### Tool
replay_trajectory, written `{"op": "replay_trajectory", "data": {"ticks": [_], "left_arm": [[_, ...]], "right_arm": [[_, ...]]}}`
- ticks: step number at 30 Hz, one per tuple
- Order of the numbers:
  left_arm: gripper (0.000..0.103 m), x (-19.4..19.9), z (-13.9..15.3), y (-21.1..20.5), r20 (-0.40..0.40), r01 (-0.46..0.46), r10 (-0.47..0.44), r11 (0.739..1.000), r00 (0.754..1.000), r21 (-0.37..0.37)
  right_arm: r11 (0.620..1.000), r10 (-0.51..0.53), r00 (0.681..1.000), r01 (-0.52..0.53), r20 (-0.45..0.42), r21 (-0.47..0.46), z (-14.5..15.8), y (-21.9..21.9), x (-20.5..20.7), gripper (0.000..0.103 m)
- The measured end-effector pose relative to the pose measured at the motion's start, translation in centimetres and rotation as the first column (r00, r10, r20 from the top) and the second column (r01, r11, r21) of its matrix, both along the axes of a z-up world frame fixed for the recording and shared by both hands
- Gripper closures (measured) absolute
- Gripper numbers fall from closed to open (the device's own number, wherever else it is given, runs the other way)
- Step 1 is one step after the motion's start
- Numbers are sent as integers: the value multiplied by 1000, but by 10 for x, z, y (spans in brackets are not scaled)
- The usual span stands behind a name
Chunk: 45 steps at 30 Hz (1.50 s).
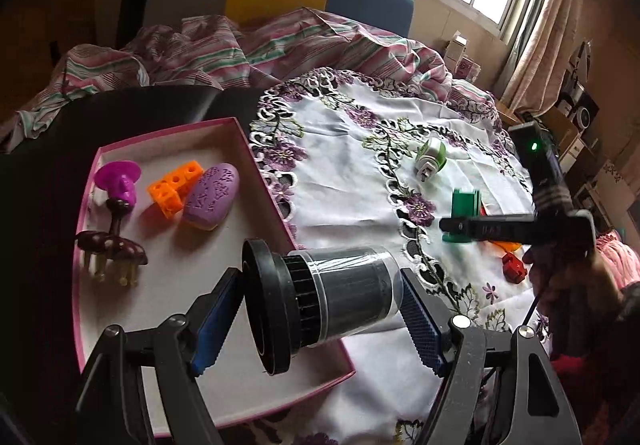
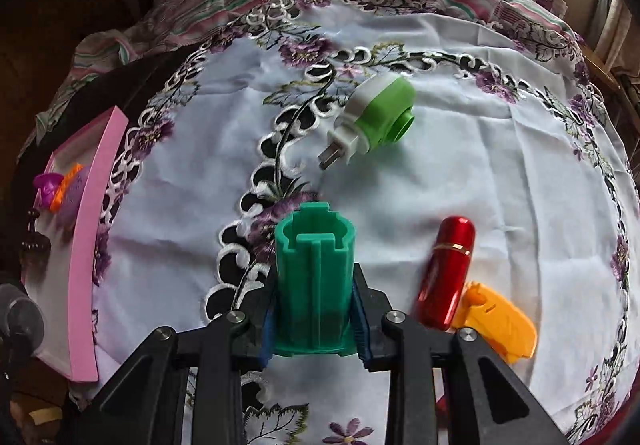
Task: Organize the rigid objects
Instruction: 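Carry the black cup into the pink tray and open the left gripper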
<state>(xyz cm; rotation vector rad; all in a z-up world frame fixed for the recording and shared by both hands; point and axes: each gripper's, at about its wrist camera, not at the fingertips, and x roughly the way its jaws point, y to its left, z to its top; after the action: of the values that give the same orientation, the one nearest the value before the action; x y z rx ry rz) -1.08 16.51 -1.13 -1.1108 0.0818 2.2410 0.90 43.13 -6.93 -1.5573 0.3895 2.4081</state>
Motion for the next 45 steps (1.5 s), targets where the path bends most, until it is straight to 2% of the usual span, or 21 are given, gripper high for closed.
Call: {"op": "replay_trajectory", "data": {"ticks": [3,13,27,31,39,45], "left_arm": [[26,2,1,-10,-15,-23,23,1000,1000,-2],[26,5,-2,-32,-22,-80,79,997,997,-15],[26,7,-3,-52,-17,-112,112,994,994,-16],[26,3,-4,-75,-15,-160,159,987,987,-20],[26,-7,-17,-127,25,-280,281,959,959,-40],[26,-12,-19,-124,29,-260,260,965,965,-27]], "right_arm": [[999,12,998,-14,62,37,-16,-3,-4,73],[998,36,998,-38,50,46,-20,1,-8,73],[998,47,998,-48,29,46,-23,-1,-4,72],[995,64,997,-66,30,75,-23,-4,-2,73],[990,88,995,-92,36,110,-24,-9,-4,75],[988,94,995,-97,37,119,-23,-9,-3,75]]}}
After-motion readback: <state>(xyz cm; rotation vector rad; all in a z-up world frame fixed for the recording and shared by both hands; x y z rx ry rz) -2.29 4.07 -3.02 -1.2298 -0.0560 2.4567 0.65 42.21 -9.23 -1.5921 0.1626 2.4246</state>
